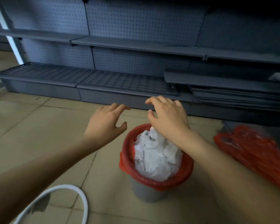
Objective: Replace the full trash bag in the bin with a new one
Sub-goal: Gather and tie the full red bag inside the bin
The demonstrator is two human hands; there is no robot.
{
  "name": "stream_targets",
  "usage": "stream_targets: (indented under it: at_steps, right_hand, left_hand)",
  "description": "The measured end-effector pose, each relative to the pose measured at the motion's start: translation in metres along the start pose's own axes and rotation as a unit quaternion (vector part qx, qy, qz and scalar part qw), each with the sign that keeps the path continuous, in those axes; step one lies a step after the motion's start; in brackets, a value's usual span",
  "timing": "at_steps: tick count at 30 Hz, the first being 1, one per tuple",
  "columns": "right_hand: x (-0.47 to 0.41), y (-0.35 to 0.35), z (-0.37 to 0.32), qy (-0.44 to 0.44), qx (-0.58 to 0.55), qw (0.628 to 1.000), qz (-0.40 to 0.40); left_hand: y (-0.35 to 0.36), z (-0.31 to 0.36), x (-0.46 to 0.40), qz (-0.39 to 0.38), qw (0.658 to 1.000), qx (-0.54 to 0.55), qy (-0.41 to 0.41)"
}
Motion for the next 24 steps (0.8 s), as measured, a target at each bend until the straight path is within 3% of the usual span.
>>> stream_targets:
  at_steps: [4,8,13,18,24]
  right_hand:
    - [0.01,-0.008,0.047,0.038,0.033,0.999,-0.01]
    - [0.026,0.001,0.101,0.087,0.072,0.992,-0.053]
    - [0.073,0.028,0.15,0.106,0.164,0.971,-0.142]
    - [0.12,0.054,0.163,0.112,0.177,0.954,-0.217]
    - [0.123,0.07,0.161,0.096,0.168,0.961,-0.2]
  left_hand:
    - [0.026,0.037,-0.017,0.01,0.999,0.037,0.025]
    - [0.058,0.033,-0.013,0.0,0.995,0.098,-0.031]
    - [0.1,0.001,0.02,-0.084,0.992,0.062,-0.078]
    - [0.112,-0.018,0.049,-0.105,0.989,0.06,-0.09]
    - [0.113,-0.027,0.058,-0.077,0.987,0.08,-0.117]
Point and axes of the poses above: each hand's wrist, its own x-axis away from the middle knuckle, its own y-axis out of the palm, z = x × y, the point moved 6 cm from there along -x, towards the middle knuckle, and after that the axes turned 11 degrees about z, right-handed, at the moved point
